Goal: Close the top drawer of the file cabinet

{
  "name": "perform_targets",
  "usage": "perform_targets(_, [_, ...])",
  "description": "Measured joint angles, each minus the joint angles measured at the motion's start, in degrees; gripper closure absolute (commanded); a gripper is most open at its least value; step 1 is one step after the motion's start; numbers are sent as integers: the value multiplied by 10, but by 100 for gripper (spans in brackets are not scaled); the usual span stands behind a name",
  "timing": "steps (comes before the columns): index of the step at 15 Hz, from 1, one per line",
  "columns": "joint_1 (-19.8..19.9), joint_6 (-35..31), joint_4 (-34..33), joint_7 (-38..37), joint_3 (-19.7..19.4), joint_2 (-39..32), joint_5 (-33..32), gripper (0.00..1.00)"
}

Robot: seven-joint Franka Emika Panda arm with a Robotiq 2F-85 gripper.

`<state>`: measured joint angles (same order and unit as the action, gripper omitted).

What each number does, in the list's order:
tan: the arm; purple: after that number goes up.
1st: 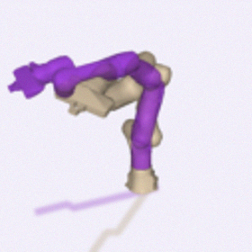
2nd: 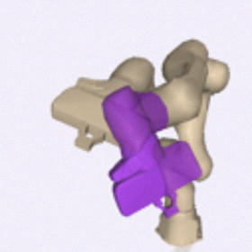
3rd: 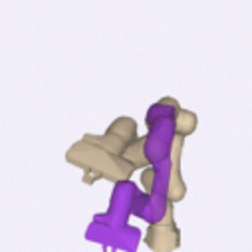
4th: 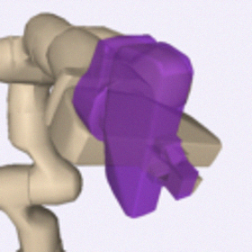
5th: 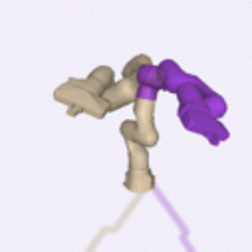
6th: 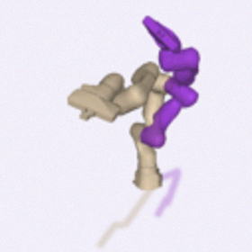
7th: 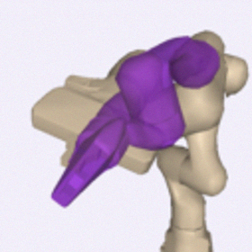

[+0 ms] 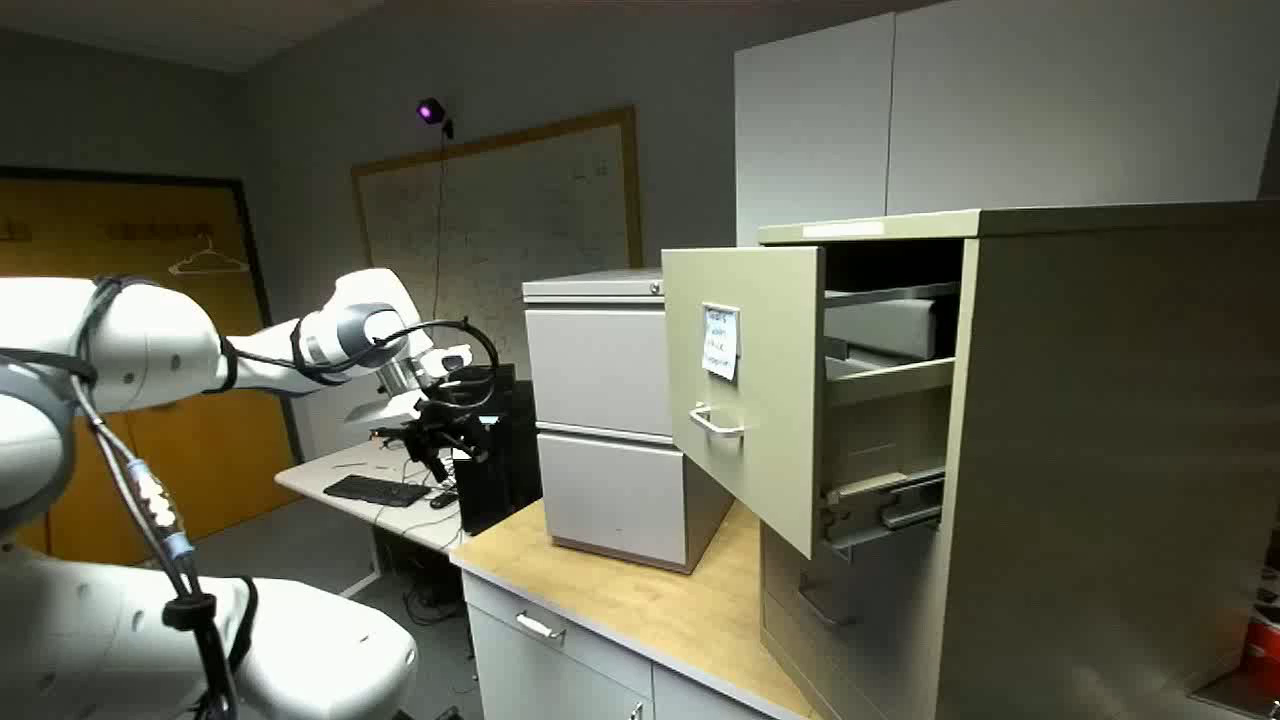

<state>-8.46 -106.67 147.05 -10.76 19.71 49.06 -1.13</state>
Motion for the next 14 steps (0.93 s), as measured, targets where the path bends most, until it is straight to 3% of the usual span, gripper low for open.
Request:
perform_targets(10, [1, -2, 1, -5, 1, 0, -24, 1])
perform_targets(11, [3, -7, 1, -14, 3, 0, -44, 25])
perform_targets(13, [14, -20, 1, -39, 9, 2, -95, 29])
perform_targets(14, [22, -27, 1, -51, 10, 4, -123, 35])
